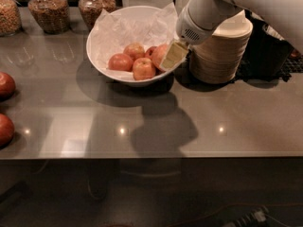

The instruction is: Pick apple from white bowl

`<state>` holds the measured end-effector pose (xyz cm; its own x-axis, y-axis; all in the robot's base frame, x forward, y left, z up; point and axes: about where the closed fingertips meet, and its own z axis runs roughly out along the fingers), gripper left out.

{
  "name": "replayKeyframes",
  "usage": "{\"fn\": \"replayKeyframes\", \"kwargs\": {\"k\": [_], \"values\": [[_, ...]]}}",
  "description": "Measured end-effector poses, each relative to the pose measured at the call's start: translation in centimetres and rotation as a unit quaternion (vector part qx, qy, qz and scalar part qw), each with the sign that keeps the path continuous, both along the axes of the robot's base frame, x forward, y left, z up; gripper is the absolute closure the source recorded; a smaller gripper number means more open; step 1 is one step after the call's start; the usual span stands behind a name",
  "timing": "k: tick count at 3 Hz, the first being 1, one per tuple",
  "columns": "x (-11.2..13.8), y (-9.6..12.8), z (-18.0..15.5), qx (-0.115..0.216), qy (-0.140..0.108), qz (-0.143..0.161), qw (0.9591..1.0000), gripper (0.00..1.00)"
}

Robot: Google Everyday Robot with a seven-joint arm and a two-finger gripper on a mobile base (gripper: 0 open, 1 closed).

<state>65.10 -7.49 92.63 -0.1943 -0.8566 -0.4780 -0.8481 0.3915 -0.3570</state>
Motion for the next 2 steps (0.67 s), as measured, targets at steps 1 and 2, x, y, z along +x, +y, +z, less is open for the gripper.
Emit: {"fn": "replayKeyframes", "kwargs": {"k": [1, 2], "values": [[0.37, 0.10, -0.86, 0.008, 0.007, -0.001, 0.9999, 0.30], [0.90, 0.48, -1.44, 0.013, 0.010, 0.000, 0.9999, 0.36]]}}
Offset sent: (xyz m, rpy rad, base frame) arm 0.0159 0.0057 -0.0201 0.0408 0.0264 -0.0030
